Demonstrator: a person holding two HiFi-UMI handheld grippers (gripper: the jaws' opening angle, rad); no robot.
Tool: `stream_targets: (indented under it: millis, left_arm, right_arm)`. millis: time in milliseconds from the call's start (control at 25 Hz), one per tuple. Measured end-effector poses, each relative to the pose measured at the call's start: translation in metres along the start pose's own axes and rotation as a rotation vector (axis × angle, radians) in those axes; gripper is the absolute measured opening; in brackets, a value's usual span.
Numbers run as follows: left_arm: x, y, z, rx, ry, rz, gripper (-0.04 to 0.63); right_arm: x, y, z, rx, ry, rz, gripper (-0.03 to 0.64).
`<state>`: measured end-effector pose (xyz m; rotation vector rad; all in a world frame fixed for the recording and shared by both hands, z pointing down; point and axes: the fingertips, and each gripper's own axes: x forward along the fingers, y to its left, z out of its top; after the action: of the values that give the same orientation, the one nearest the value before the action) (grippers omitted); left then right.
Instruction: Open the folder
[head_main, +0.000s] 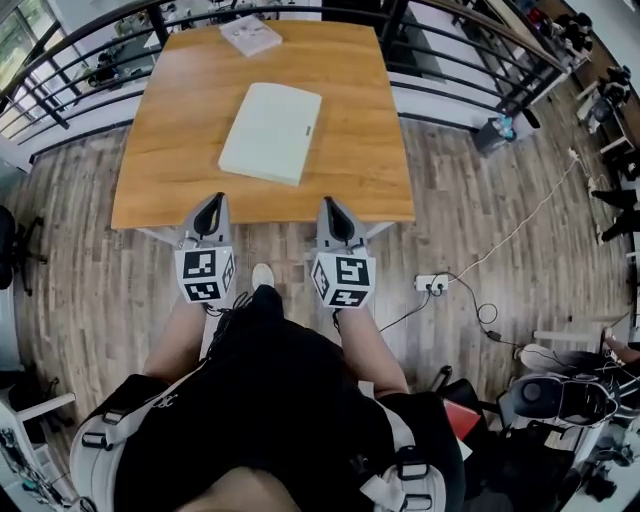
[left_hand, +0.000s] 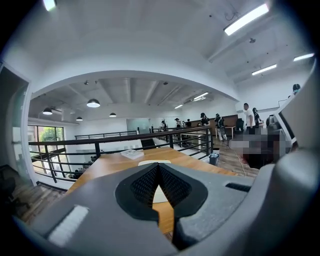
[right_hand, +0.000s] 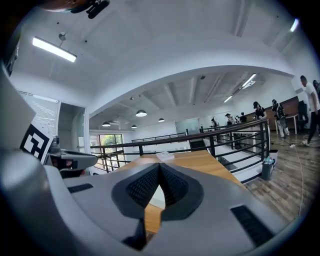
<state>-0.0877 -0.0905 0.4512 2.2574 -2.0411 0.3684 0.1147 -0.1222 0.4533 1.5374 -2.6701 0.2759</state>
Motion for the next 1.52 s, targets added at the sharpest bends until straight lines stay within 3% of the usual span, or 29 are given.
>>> stream_targets:
  millis: [400,640,800,1040,1240,1400,1520]
  left_arm:
    - [0.119,0.068,-0.006,-0.05,0.062,-0.059,0.003]
    - [0.155,0.086,-0.002,-0.076,0.085,-0.088,0.003]
    - [0.169,0.081,-0.009,-0.065,0.114,-0.076,0.003]
    - [0.172,0.073,-0.03,0.036,0.185,-0.076,0.003]
    - [0.176,0.07,-0.05,0.164,0.217,-0.09,0.003]
    - [0.179,0.064,-0.063,0.326,0.206,-0.12,0.003]
    - [0.177,0.061,-0.075,0.402,0.215,-0.146,0.003]
  right_arm:
    - [0.121,-0.025,-0.022,0.054,0.122,-0.062,0.005]
    - [0.148,-0.036,-0.019,0.073,0.136,-0.097,0.005]
    - [0.159,-0.047,-0.034,0.111,0.176,-0.063,0.005]
    - [0.162,-0.057,-0.071,0.315,0.256,-0.016,0.005]
    - [0.157,-0.052,-0.122,0.552,0.317,0.017,0.009]
    - [0.153,-0.045,-0.153,0.651,0.356,0.039,0.09]
    - [0.151,-0.043,-0.176,0.636,0.396,0.043,0.148]
